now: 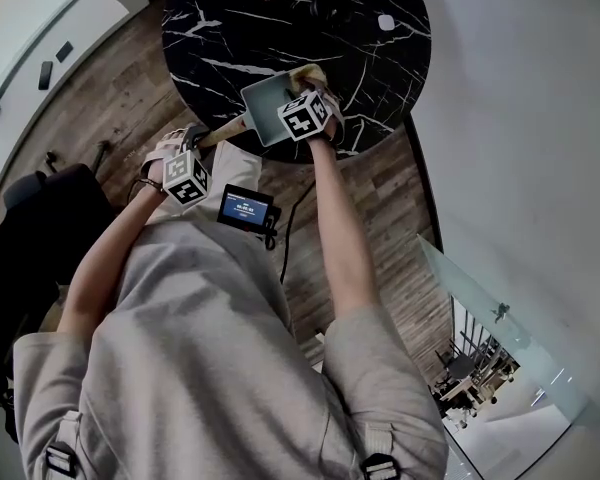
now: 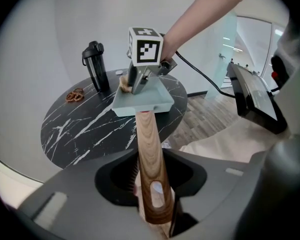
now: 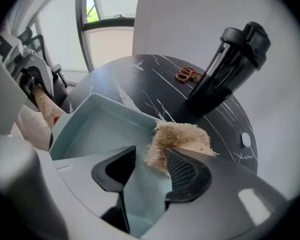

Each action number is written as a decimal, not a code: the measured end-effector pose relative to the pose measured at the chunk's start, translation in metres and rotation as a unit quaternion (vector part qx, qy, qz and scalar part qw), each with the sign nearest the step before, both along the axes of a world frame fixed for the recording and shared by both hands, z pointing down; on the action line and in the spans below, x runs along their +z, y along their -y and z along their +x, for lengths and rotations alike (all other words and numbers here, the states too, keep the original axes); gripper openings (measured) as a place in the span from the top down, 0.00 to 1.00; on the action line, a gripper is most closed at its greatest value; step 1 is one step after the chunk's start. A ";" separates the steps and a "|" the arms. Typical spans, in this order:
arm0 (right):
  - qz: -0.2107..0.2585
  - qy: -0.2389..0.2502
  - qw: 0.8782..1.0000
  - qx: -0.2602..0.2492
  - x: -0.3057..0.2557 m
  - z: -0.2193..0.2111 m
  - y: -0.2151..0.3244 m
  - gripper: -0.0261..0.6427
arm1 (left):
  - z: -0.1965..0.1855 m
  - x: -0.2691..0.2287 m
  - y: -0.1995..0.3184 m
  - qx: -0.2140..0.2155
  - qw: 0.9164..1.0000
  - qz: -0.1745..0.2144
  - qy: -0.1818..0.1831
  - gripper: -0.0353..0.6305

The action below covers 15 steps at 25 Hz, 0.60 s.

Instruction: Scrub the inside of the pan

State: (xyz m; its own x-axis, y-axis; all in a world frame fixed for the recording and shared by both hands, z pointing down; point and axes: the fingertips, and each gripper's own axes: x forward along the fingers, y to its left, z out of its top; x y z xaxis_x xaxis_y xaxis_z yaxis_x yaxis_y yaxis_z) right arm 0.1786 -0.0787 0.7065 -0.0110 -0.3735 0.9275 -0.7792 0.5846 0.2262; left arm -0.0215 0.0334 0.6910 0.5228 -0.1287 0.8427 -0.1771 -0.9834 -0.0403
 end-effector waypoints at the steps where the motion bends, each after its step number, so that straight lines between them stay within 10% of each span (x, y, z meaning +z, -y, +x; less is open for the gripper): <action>1: 0.007 0.008 1.000 -0.009 -0.005 -0.003 -0.003 0.63 | 0.000 0.000 0.000 0.001 1.000 -0.001 0.000 0.75; 15: 0.149 0.013 0.988 -0.038 -0.068 0.000 0.016 0.75 | 0.000 -0.001 -0.001 0.003 1.000 -0.007 0.000 0.75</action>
